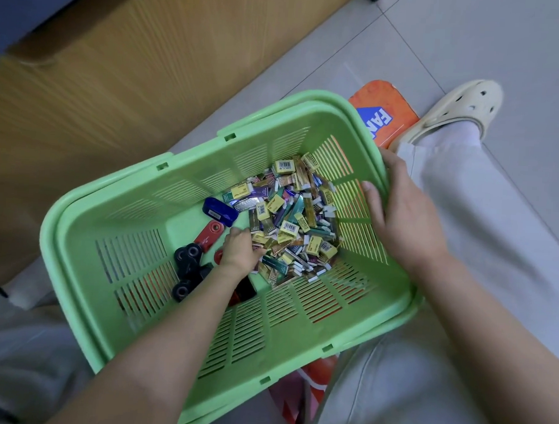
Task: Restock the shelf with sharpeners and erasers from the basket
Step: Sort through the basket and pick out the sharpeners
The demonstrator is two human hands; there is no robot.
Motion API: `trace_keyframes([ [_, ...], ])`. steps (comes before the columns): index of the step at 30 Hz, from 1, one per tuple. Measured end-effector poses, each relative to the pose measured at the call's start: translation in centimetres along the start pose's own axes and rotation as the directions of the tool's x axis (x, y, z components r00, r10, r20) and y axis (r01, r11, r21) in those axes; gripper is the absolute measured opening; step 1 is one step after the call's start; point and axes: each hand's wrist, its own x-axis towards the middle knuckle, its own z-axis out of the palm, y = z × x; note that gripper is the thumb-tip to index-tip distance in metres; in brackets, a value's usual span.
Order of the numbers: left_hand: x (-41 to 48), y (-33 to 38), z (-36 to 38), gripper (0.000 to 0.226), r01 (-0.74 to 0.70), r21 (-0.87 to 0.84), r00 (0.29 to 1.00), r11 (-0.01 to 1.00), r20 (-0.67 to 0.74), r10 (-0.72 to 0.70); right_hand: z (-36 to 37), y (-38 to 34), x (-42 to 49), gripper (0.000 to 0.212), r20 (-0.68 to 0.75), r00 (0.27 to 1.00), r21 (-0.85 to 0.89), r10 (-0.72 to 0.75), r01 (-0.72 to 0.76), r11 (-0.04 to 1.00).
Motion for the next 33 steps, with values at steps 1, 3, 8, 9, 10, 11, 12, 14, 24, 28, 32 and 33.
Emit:
trace_keyframes([
  [1, -0.1, 0.0, -0.2, 0.049, -0.009, 0.001, 1.0, 1.0, 0.0, 0.009, 0.0, -0.1, 0.0, 0.045, -0.002, 1.0, 0.002, -0.005, 0.005, 1.0],
  [3, -0.2, -0.1, -0.7, 0.043, -0.034, -0.005, 0.999, 0.999, 0.035, 0.034, -0.1, -0.2, 0.0, 0.045, -0.007, 1.0, 0.005, -0.015, 0.015, 1.0],
  [8, -2.9, 1.1, -2.1, 0.03, -0.181, -0.24, 0.982, 0.954, -0.101, 0.161, -0.1, -0.2, 0.0, 0.045, -0.016, 0.999, 0.011, -0.029, 0.029, 1.0],
  [9, -3.8, 1.9, -2.3, 0.027, -0.237, -0.311, 0.965, 0.92, -0.185, 0.186, -0.1, -0.2, -0.1, 0.045, -0.018, 0.999, 0.016, -0.031, 0.031, 0.999],
  [10, -4.4, 2.9, -2.4, 0.024, -0.288, -0.364, 0.947, 0.886, -0.247, 0.207, -0.1, -0.1, -0.1, 0.045, -0.019, 0.999, 0.017, -0.03, 0.03, 0.999],
  [11, -4.8, 4.0, -2.5, 0.024, -0.326, -0.4, 0.934, 0.857, -0.273, 0.228, -0.1, -0.1, -0.1, 0.045, -0.018, 0.999, 0.013, -0.028, 0.029, 1.0],
  [12, -5.0, 5.2, -2.5, 0.025, -0.353, -0.421, 0.928, 0.836, -0.273, 0.254, 0.0, -0.1, -0.1, 0.045, -0.016, 1.0, 0.008, -0.027, 0.027, 1.0],
  [14, -5.1, 7.4, -2.8, 0.031, -0.388, -0.436, 0.921, 0.812, -0.225, 0.318, 0.0, 0.0, -0.1, 0.045, -0.014, 1.0, -0.007, -0.027, 0.026, 1.0],
  [24, -11.9, 3.3, -12.5, 0.041, -0.45, 0.129, 0.811, 0.884, -0.356, 0.465, 0.1, 0.2, -0.2, 0.054, -0.08, 0.994, -0.169, -0.08, 0.066, 0.983],
  [28, -15.4, -2.9, -16.7, 0.033, -0.461, 0.236, 0.583, 0.856, -0.646, 0.492, 1.7, -1.9, -0.8, 0.045, -0.247, 0.921, -0.31, -0.3, 0.219, 0.925],
  [32, -14.9, -8.2, -17.8, 0.04, -0.288, 0.208, 0.577, 0.935, -0.741, 0.343, 6.7, -7.3, -2.0, 0.041, 0.036, 0.919, -0.129, -0.393, 0.395, 0.91],
  [33, -14.4, -9.0, -17.7, 0.042, -0.282, 0.168, 0.608, 0.945, -0.731, 0.311, 8.2, -8.6, -2.3, 0.044, 0.21, 0.913, -0.06, -0.349, 0.368, 0.928],
])
